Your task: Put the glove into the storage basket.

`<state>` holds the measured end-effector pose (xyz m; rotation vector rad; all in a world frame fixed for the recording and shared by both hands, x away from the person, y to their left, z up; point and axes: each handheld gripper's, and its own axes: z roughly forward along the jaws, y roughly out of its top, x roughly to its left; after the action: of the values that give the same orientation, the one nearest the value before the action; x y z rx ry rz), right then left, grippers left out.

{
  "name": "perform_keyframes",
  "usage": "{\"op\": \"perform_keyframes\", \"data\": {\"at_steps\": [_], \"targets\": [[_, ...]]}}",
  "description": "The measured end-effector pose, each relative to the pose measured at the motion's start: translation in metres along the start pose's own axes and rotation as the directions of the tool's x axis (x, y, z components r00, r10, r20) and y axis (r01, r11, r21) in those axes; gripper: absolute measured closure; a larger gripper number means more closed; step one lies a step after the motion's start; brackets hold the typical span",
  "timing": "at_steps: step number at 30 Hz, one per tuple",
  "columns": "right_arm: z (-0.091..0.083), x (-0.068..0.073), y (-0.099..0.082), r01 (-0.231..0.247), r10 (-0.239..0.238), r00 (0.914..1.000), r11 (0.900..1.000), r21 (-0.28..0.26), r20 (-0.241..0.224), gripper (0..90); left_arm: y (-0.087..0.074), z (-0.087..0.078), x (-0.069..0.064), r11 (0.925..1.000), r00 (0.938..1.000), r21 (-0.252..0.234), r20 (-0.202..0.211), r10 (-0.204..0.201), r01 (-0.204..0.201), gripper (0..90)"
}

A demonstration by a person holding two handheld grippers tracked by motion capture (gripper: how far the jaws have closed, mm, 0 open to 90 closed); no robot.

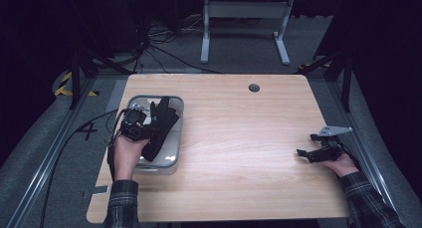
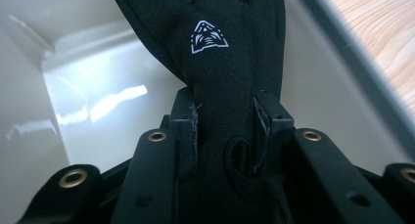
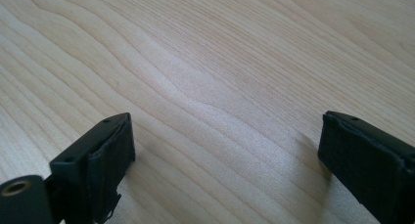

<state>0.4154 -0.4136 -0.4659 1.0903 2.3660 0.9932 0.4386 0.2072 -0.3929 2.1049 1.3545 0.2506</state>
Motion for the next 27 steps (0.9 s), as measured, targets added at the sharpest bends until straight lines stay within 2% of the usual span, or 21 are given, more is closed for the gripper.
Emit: {"op": "perform_keyframes", "data": {"at_steps": [1, 8, 10, 13, 16, 20, 21, 23, 25, 27], "targets": [[0.000, 0.000, 0.000, 0.000, 0.000, 1.0000, 1.0000, 0.000, 0.000, 7.1, 0.000, 0.003, 0.002, 0.9999, 1.0000, 0.011, 0.003, 0.008, -0.008, 67.2], [0.000, 0.000, 0.000, 0.000, 0.000, 1.0000, 1.0000, 0.000, 0.000, 7.1, -0.001, 0.016, 0.006, 0.9977, 0.9996, 0.067, -0.027, -0.008, 0.010, 64.1], [0.000, 0.000, 0.000, 0.000, 0.000, 1.0000, 1.0000, 0.000, 0.000, 7.1, -0.001, 0.019, 0.008, 0.9968, 0.9987, 0.077, -0.047, -0.017, 0.021, 59.1], [0.000, 0.000, 0.000, 0.000, 0.000, 1.0000, 1.0000, 0.000, 0.000, 7.1, -0.002, 0.022, 0.013, 0.9949, 0.9963, 0.094, -0.081, -0.030, 0.038, 43.6], [0.000, 0.000, 0.000, 0.000, 0.000, 1.0000, 1.0000, 0.000, 0.000, 7.1, -0.003, 0.019, 0.015, 0.9966, 0.9954, 0.064, -0.084, -0.047, 0.053, 35.4], [0.000, 0.000, 0.000, 0.000, 0.000, 1.0000, 1.0000, 0.000, 0.000, 7.1, -0.002, 0.012, 0.014, 0.9983, 0.9945, 0.028, -0.093, -0.048, 0.051, 26.2], [0.000, 0.000, 0.000, 0.000, 0.000, 1.0000, 1.0000, 0.000, 0.000, 7.1, 0.001, 0.006, 0.010, 0.9989, 0.9946, 0.008, -0.094, -0.044, 0.045, 24.5], [0.000, 0.000, 0.000, 0.000, 0.000, 1.0000, 1.0000, 0.000, 0.000, 7.1, 0.003, 0.004, 0.007, 0.9993, 0.9954, -0.002, -0.089, -0.036, 0.036, 22.5], [0.000, 0.000, 0.000, 0.000, 0.000, 1.0000, 1.0000, 0.000, 0.000, 7.1, 0.006, -0.001, -0.003, 0.9993, 0.9970, -0.033, -0.074, -0.022, 0.020, 21.6], [0.000, 0.000, 0.000, 0.000, 0.000, 1.0000, 1.0000, 0.000, 0.000, 7.1, 0.010, -0.002, -0.011, 0.9982, 0.9991, -0.059, -0.040, -0.011, 0.009, 20.8]]}}
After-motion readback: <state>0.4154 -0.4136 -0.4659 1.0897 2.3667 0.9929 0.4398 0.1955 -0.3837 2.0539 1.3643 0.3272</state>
